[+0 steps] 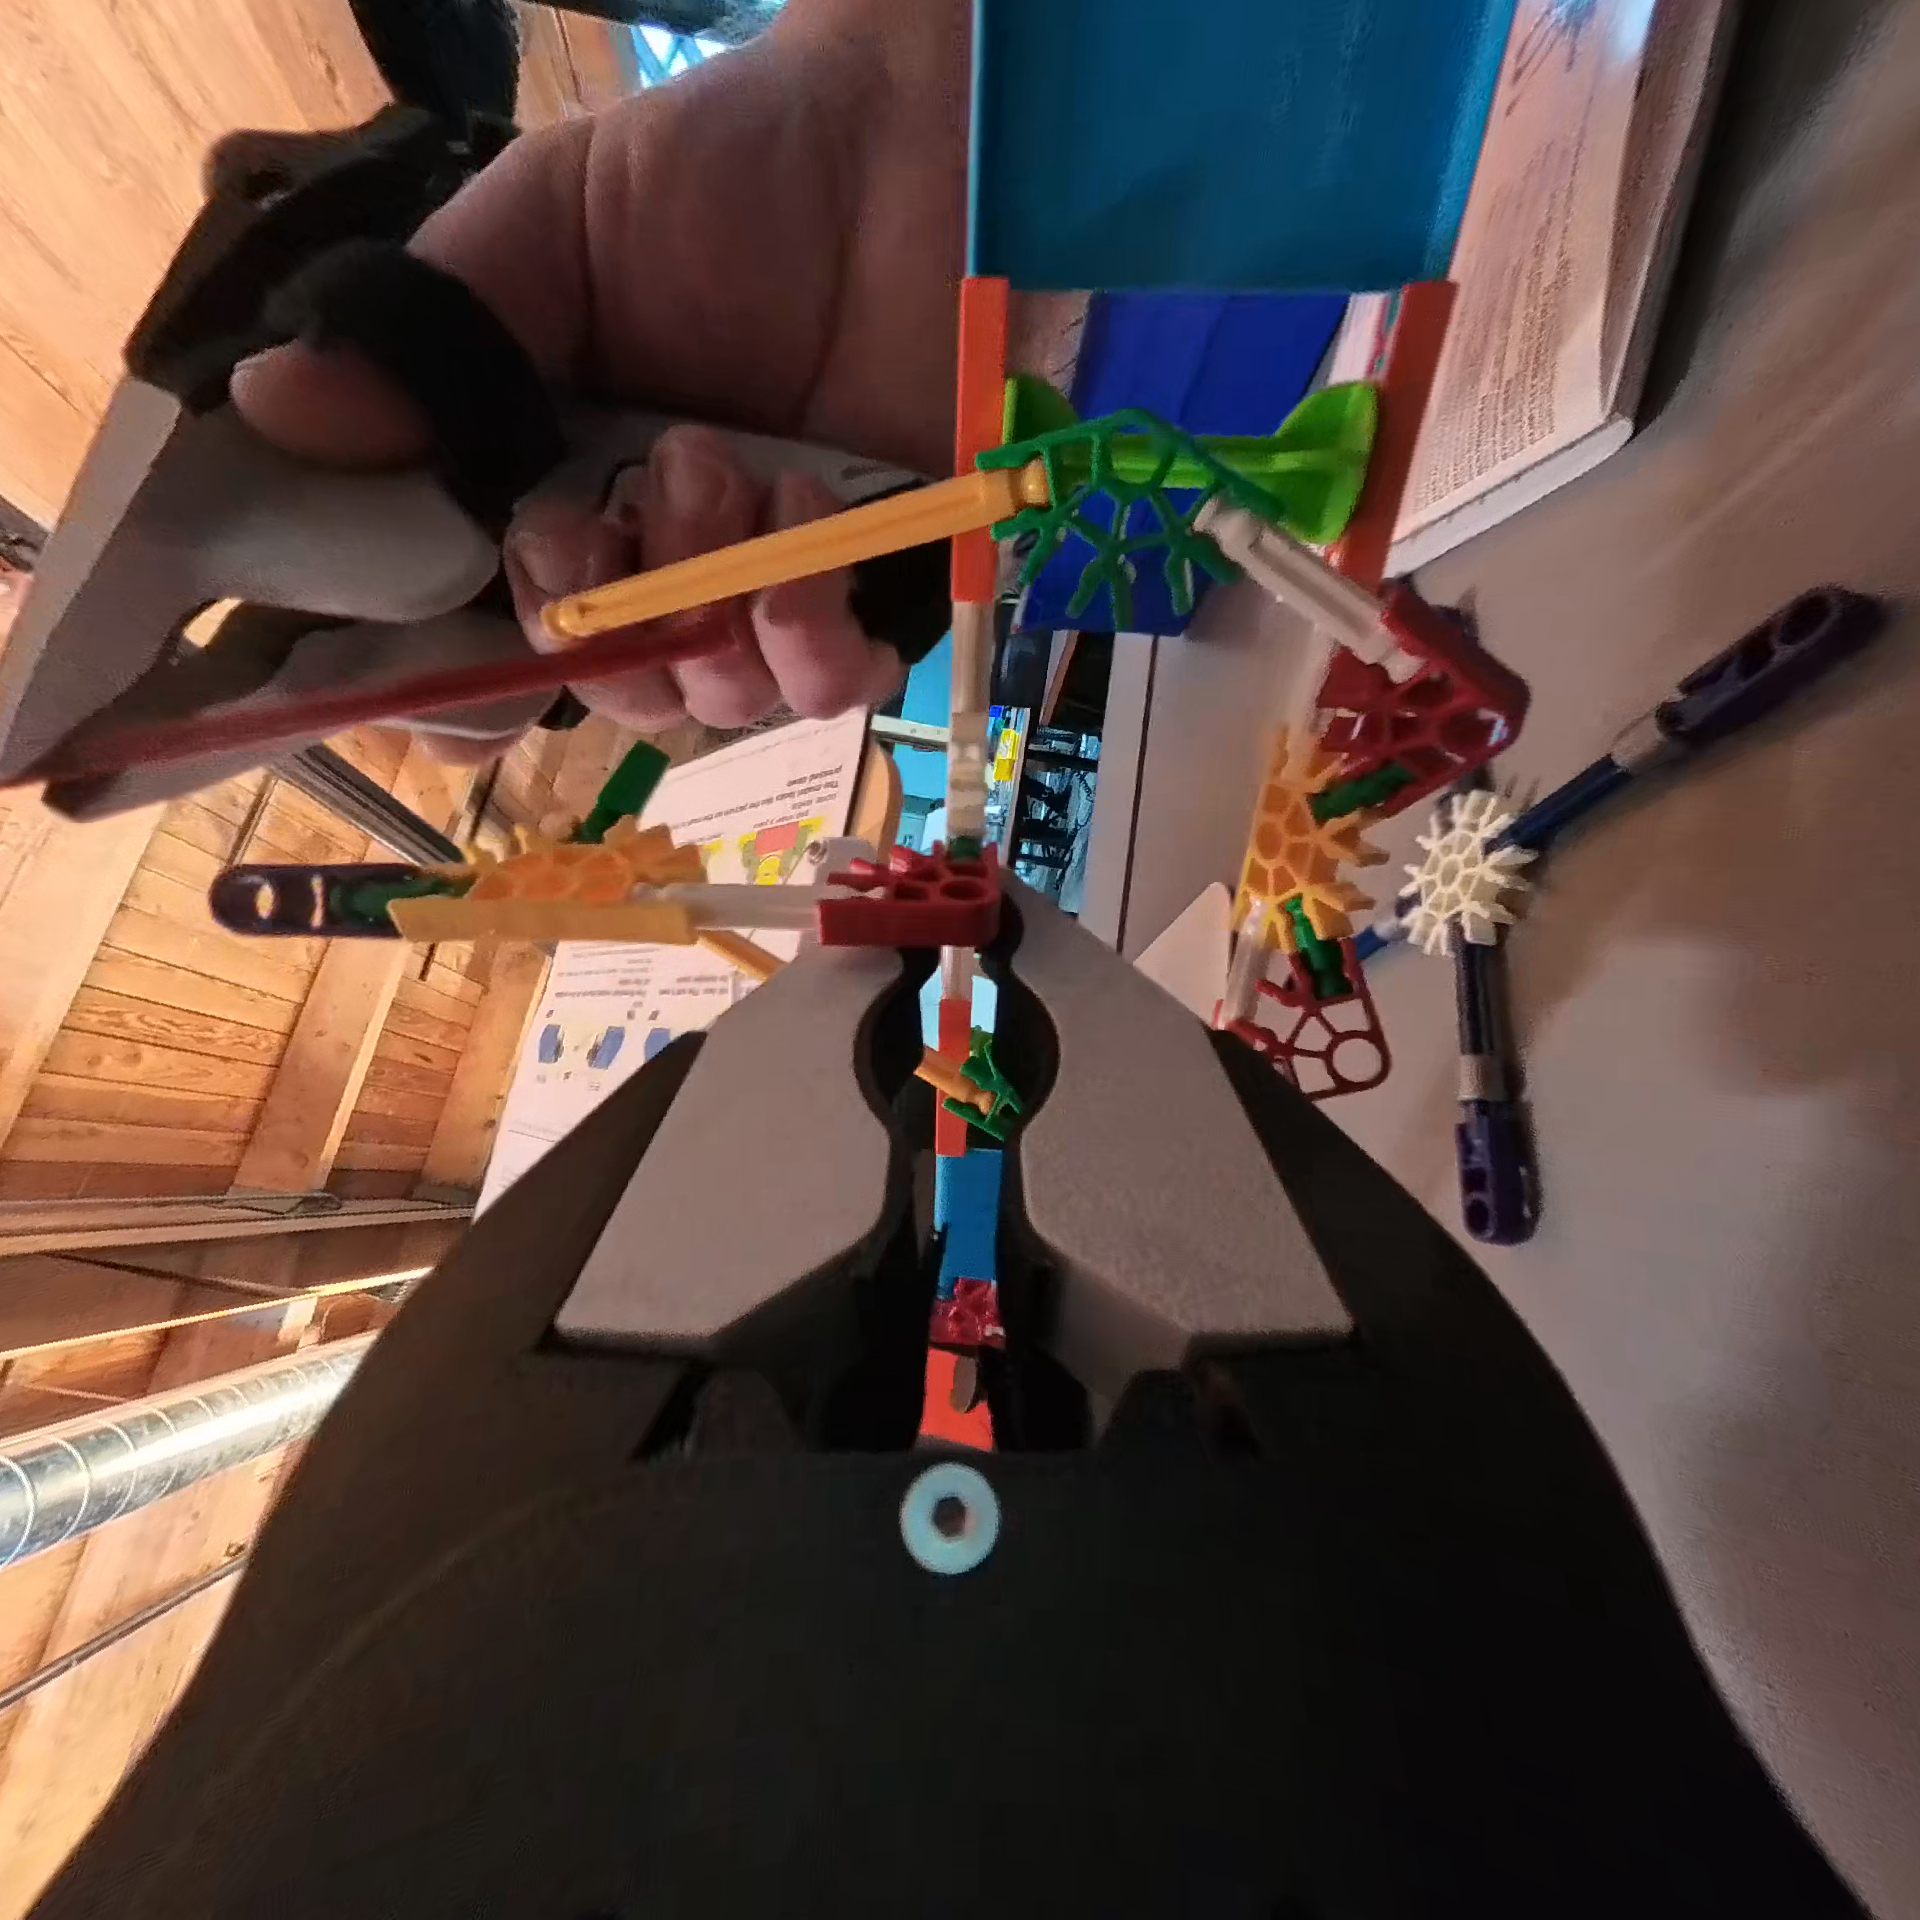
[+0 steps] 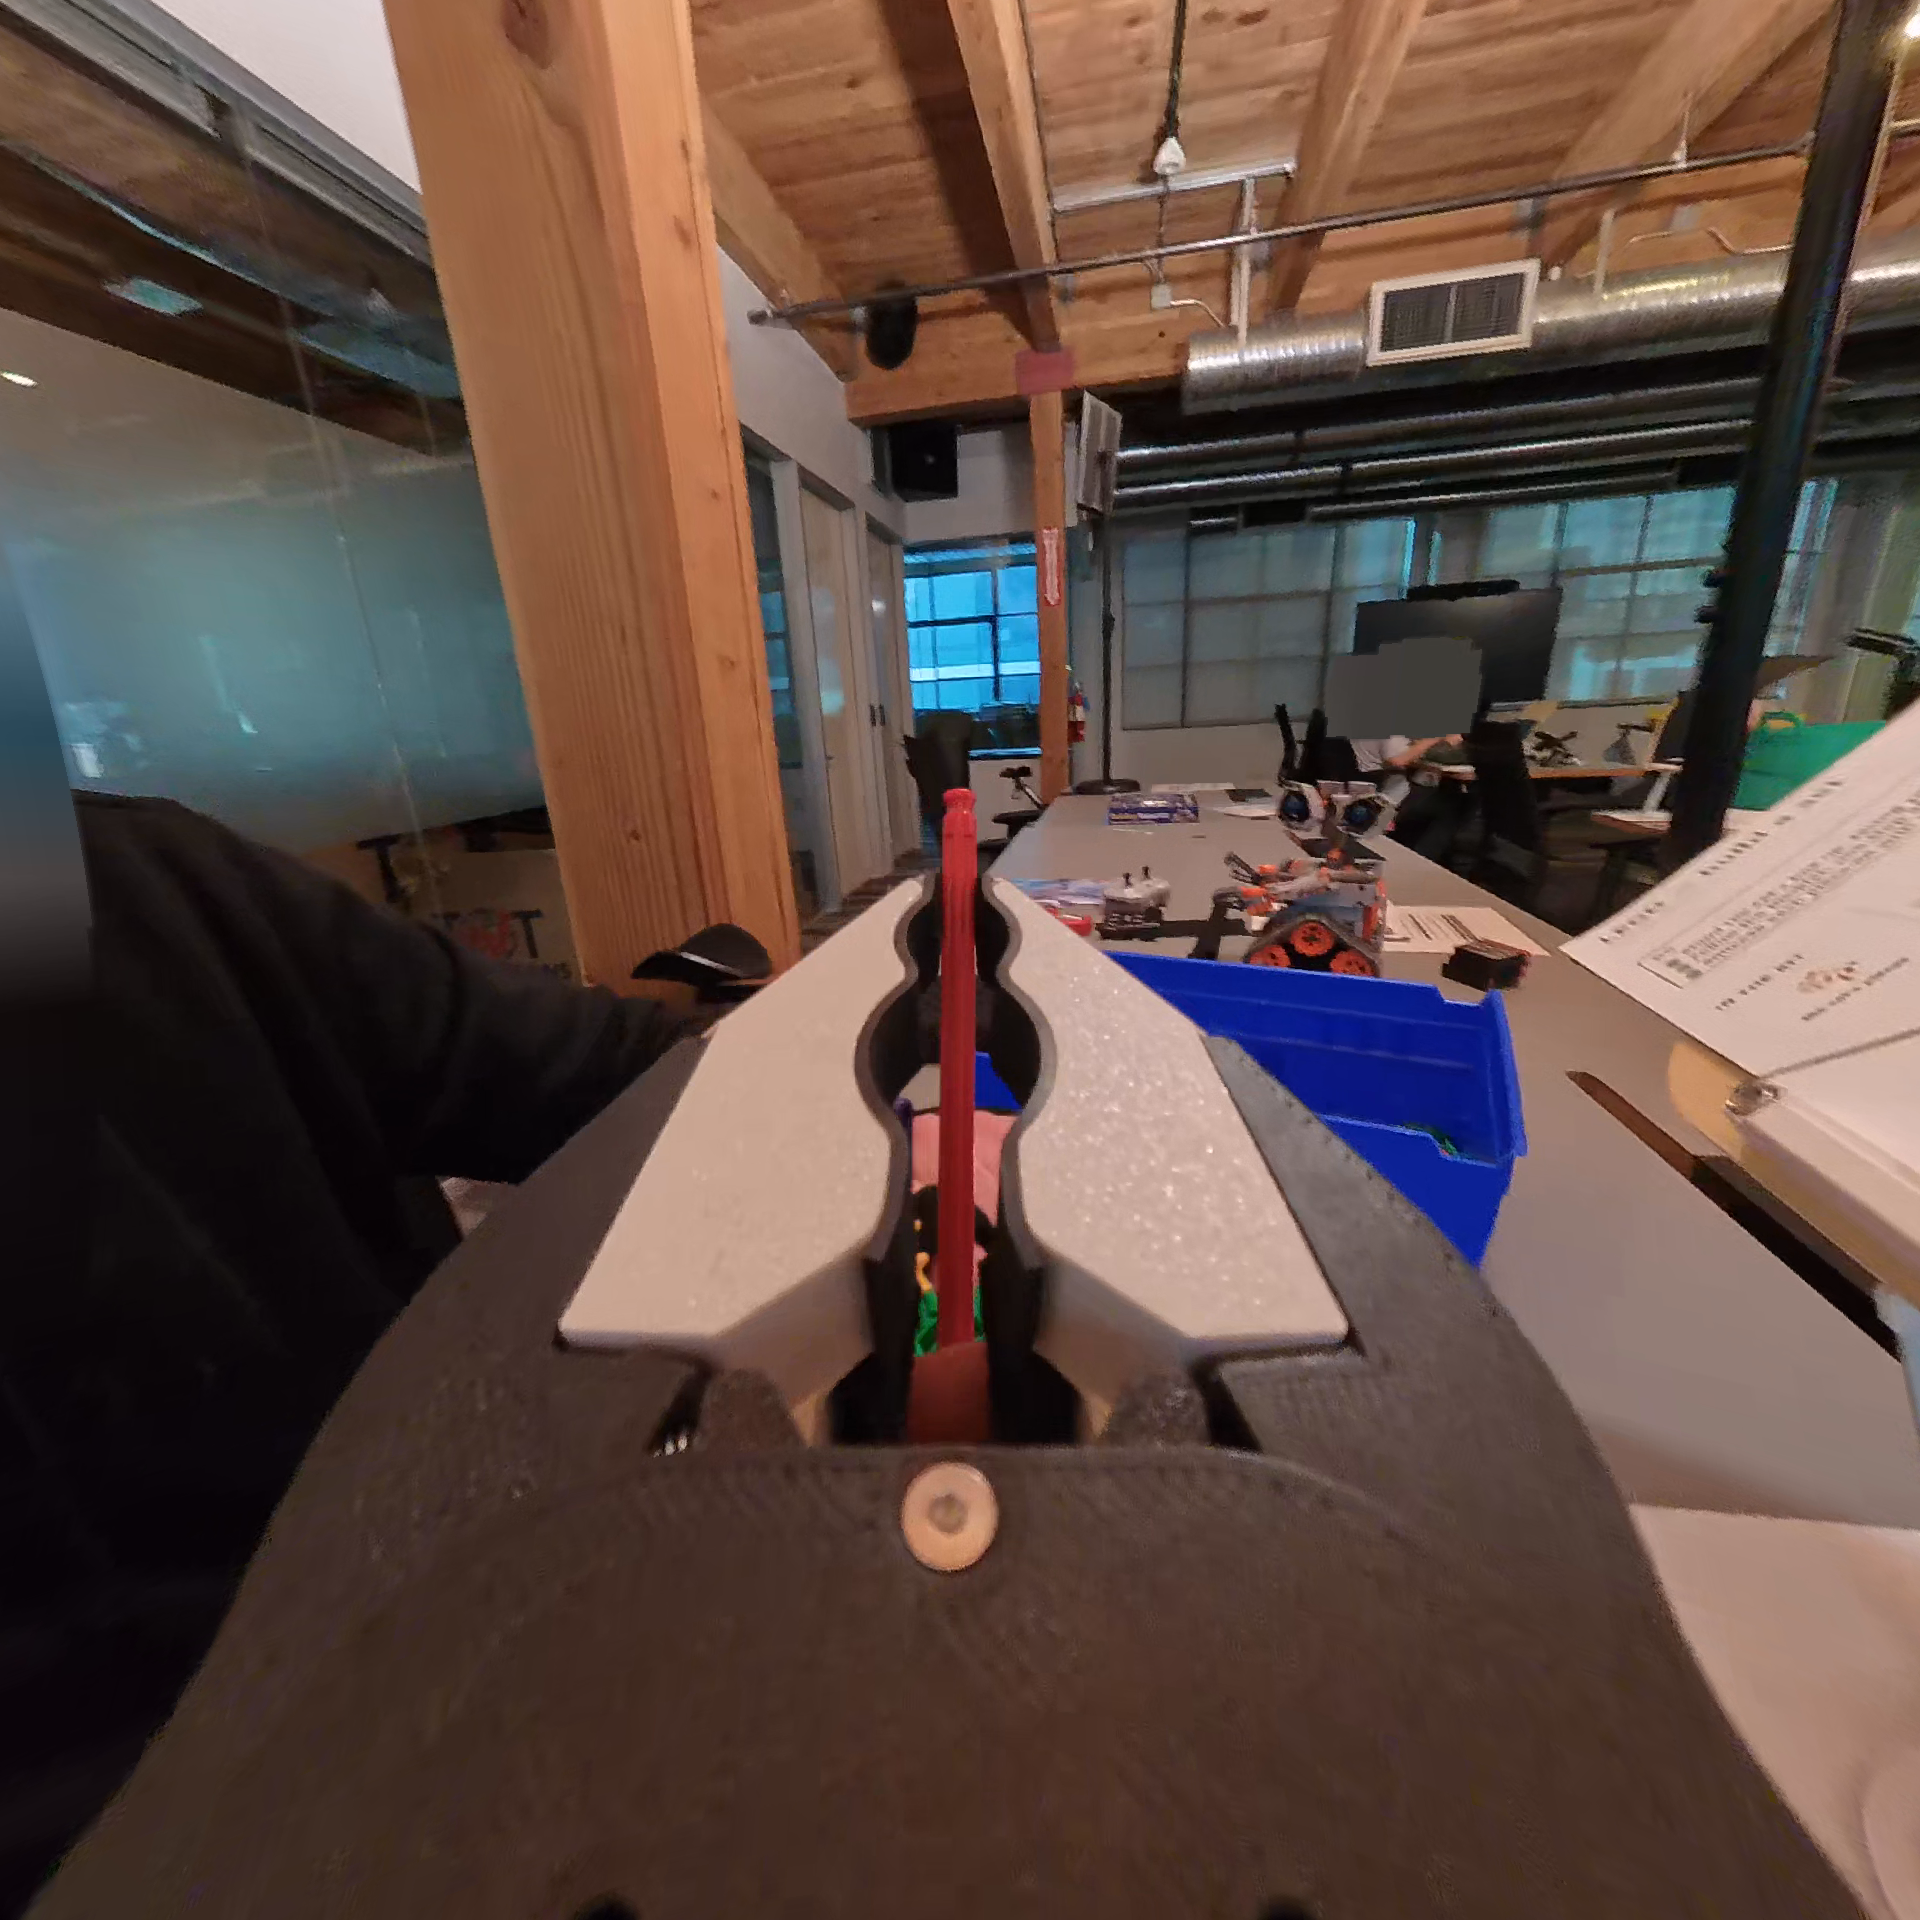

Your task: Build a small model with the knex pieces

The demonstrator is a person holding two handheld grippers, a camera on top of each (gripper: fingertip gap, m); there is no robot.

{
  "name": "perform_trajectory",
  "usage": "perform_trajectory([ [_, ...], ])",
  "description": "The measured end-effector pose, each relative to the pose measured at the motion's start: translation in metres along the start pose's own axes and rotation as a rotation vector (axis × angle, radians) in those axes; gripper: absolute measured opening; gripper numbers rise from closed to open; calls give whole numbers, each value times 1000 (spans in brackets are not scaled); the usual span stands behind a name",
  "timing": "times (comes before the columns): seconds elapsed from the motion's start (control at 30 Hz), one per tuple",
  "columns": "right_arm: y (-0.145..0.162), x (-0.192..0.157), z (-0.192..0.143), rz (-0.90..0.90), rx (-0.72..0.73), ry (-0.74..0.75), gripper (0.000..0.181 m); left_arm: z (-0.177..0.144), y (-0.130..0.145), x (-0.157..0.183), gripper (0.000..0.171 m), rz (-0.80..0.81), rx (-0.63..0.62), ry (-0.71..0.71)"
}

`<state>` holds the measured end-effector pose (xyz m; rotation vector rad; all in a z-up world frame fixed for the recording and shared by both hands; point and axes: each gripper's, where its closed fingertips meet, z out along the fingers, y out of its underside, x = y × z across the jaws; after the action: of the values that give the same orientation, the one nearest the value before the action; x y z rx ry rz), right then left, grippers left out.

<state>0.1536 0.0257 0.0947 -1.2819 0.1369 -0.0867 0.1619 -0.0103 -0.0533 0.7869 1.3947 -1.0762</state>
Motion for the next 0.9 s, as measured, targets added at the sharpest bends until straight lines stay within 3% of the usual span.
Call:
perform_trajectory([
  [0.13, 5, 14, -1, -17, 1, 76, 3, 0, 4, 2, 4, -9, -14, 17],
  [0.33, 30, 55, -24, 49, -20, 178, 3, 1, 39, -5, 3, -155, -96, 14],
  [0.47, 68, 76, -30, 38, -198, 260, 3, 2, 52, -1, 3, -182, -116, 32],
  [0.67, 107, 73, -35, 100, -389, 198, 3, 2, 64, 2, 3, -171, -145, 48],
  [0.77, 139, 85, -48, 88, -581, 275, 3, 1, 68, 7, 3, -117, -156, 73],
  [0.9, 151, 82, -51, 128, -626, 246, 3, 2, 73, 11, 3, -138, -165, 90],
])
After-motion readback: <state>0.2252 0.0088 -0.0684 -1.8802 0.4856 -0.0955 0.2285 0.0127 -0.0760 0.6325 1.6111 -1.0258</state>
